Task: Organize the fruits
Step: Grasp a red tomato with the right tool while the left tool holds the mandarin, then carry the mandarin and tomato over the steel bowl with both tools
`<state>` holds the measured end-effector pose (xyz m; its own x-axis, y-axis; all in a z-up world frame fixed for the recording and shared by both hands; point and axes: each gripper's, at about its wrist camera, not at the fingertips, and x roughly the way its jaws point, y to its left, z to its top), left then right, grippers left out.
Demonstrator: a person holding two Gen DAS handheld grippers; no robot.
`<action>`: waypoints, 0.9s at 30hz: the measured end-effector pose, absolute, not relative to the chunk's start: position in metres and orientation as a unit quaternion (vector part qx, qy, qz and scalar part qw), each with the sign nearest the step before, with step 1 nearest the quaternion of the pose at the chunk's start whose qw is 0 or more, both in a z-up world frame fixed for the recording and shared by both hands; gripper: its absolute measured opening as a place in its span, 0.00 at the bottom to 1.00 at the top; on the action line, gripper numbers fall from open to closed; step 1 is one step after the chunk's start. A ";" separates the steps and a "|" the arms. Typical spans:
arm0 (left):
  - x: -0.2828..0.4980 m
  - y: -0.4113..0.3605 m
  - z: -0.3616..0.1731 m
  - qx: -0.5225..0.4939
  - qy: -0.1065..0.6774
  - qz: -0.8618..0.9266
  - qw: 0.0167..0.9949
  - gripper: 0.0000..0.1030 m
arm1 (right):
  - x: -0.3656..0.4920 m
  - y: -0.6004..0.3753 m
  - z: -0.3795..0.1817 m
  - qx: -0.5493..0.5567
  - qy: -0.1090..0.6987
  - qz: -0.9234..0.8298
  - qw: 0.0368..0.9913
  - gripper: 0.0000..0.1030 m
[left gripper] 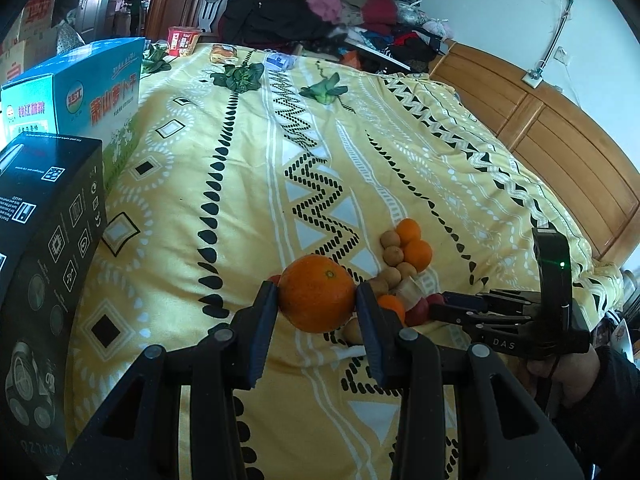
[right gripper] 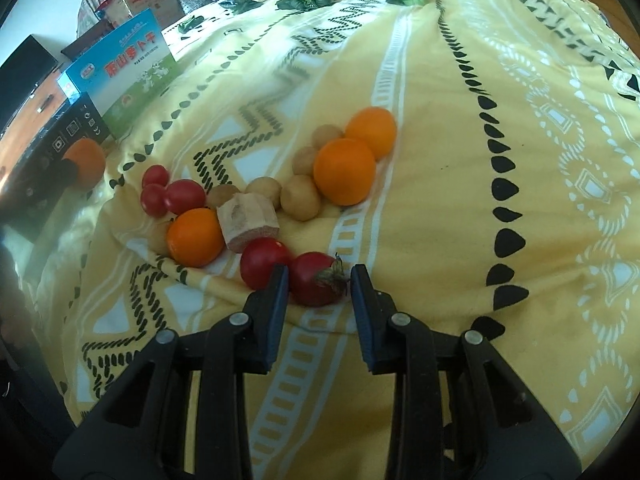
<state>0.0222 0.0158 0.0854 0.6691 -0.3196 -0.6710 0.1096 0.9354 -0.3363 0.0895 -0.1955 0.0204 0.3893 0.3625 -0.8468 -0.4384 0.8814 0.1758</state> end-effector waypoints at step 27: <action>-0.130 0.274 0.210 -0.189 0.252 0.151 0.937 0.40 | 0.029 0.082 0.212 -0.047 0.327 0.492 0.806 0.29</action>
<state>-0.1303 0.2742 0.2101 0.8277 0.1877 -0.5289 -0.3778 0.8832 -0.2779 0.0292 0.0818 0.2117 0.3024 0.7619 -0.5727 -0.8233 0.5116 0.2459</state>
